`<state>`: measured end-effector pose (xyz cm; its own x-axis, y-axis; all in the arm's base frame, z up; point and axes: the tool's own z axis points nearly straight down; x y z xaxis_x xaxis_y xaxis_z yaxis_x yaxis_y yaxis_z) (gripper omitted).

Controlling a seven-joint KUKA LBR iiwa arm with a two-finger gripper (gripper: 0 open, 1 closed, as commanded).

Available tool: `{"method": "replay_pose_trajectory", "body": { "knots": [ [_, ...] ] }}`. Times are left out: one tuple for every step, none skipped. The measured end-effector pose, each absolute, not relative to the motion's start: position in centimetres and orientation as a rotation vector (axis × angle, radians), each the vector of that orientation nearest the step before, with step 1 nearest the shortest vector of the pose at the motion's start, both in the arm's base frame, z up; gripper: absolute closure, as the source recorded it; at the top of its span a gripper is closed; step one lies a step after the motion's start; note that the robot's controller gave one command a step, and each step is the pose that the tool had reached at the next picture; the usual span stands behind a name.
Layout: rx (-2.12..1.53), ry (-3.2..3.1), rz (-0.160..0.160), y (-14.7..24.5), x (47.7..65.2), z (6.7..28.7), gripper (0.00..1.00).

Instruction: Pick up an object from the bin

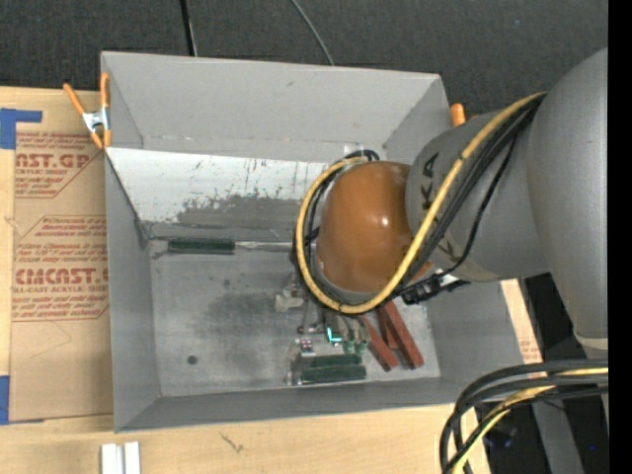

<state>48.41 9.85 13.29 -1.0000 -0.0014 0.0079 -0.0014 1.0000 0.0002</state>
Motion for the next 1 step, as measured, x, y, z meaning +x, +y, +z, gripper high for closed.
{"method": "replay_pose_trajectory", "body": {
  "knots": [
    [0.001, -3.141, -0.002, 9.81, 48.62, 13.61, 0.0]
  ]
}}
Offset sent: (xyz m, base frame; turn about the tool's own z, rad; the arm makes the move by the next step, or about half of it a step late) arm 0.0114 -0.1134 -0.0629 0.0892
